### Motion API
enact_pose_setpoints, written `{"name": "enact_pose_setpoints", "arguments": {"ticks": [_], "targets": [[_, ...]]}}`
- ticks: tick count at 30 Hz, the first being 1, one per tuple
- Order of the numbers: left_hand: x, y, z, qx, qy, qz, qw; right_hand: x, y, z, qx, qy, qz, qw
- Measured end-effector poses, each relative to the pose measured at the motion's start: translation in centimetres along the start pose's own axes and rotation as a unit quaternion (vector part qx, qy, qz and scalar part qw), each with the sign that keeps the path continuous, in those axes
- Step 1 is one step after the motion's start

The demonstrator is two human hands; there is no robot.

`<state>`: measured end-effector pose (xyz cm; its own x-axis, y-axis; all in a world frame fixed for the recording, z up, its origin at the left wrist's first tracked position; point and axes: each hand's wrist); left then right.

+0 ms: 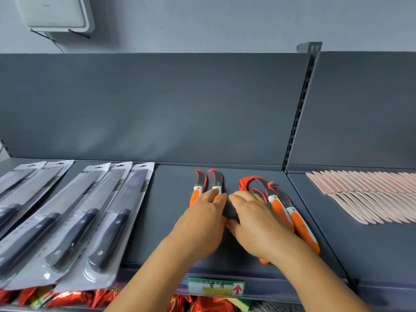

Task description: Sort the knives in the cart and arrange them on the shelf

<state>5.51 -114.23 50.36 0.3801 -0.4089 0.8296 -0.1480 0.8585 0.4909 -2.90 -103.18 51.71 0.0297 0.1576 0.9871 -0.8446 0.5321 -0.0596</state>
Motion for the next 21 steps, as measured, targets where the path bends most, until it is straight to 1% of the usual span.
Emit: {"name": "enact_pose_setpoints", "arguments": {"ticks": [2,5,7,9,12,16,19,21], "targets": [[-1.3,1.7,0.0,-0.019,-0.021,-0.007,1.0,0.3,1.3,-1.5,-0.03,0.005,-0.015,0.999],[-3.3,2.9,0.7,-0.029,-0.054,-0.02,0.998,0.2,2.6,-3.0,-0.051,-0.03,-0.02,0.998],[-4.3,3.0,1.2,-0.027,-0.077,-0.003,0.997,0.1,3.2,-3.5,-0.046,-0.045,-0.029,0.998],[-4.8,3.3,1.7,-0.002,-0.084,0.024,0.996,-0.1,3.8,-3.5,-0.047,-0.046,-0.04,0.997],[-4.7,4.2,1.9,0.046,-0.053,0.061,0.996,-0.1,4.2,-3.8,-0.053,-0.045,-0.036,0.997],[-4.6,4.7,1.8,0.048,-0.018,0.092,0.994,-0.1,4.4,-4.5,-0.04,-0.047,-0.03,0.998],[-4.6,4.6,1.6,0.069,0.003,0.09,0.994,-0.5,4.6,-4.3,-0.029,-0.062,-0.073,0.995],[-4.5,4.5,1.5,0.09,0.024,0.06,0.994,-0.8,4.6,-4.0,-0.034,-0.058,-0.077,0.995]]}}
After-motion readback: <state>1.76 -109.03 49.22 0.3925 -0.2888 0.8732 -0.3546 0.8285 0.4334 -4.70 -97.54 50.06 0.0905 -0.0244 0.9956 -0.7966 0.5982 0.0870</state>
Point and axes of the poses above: each hand's wrist, its own z-axis towards the middle knuckle, its own x-axis out of the back of the hand, y = z × x, and after that the axes turned 14 degrees about -z, right-handed
